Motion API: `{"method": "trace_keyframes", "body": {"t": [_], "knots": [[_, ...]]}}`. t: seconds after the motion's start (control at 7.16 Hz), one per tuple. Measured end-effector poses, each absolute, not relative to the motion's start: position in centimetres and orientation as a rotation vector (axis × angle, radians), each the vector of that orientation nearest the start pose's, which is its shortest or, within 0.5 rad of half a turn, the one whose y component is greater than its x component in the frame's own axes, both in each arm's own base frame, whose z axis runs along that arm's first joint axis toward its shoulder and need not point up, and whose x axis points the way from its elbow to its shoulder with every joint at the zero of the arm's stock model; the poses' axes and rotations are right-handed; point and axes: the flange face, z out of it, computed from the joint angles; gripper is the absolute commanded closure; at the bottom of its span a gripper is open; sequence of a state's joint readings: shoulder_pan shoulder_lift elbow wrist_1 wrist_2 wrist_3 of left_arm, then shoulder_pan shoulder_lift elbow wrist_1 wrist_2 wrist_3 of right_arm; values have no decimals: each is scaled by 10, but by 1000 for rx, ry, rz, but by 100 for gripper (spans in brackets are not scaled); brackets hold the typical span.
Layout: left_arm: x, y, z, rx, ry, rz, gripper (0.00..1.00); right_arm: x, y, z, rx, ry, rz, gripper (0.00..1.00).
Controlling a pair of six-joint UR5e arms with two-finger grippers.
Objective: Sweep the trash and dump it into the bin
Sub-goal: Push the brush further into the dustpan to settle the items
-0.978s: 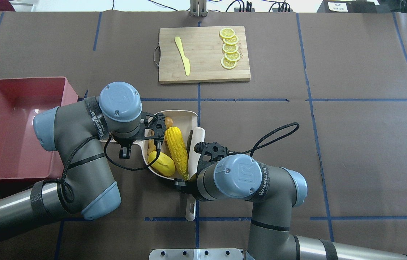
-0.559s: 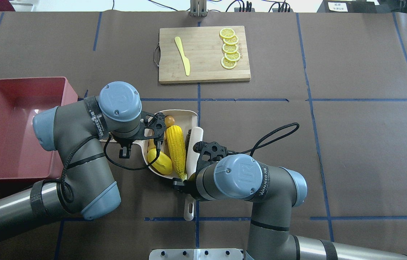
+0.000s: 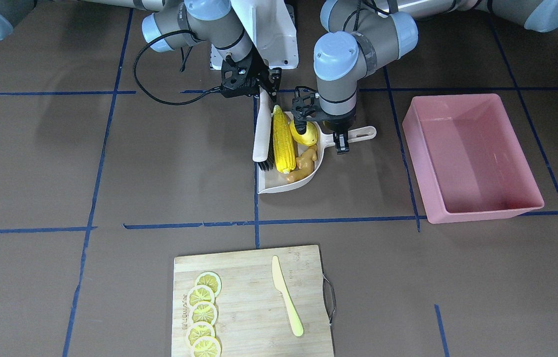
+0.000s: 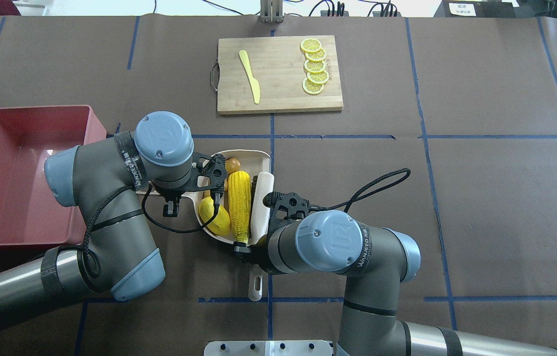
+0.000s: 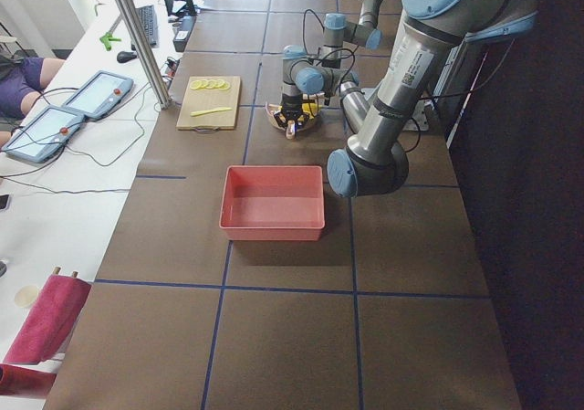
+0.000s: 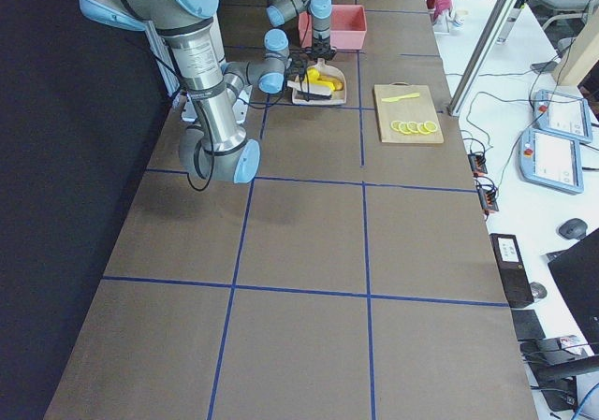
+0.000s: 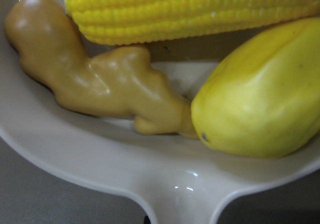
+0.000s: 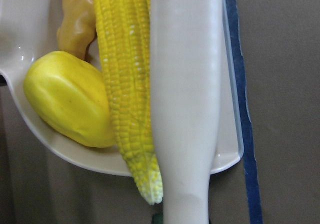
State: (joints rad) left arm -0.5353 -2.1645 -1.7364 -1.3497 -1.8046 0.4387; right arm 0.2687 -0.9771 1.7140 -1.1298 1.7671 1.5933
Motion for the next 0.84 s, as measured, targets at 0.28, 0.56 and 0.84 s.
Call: {"method": "trace_keyframes", "body": {"t": [0.28, 0.56, 0.84], "knots": [[509, -430, 277, 491, 414, 1491, 100, -597, -287, 193, -22, -1196, 143, 100], [509, -430, 277, 491, 415, 1492, 100, -586, -292, 189, -16, -1207, 147, 100], [509, -430, 277, 491, 416, 1492, 100, -583, -293, 194, -18, -1197, 151, 100]]}}
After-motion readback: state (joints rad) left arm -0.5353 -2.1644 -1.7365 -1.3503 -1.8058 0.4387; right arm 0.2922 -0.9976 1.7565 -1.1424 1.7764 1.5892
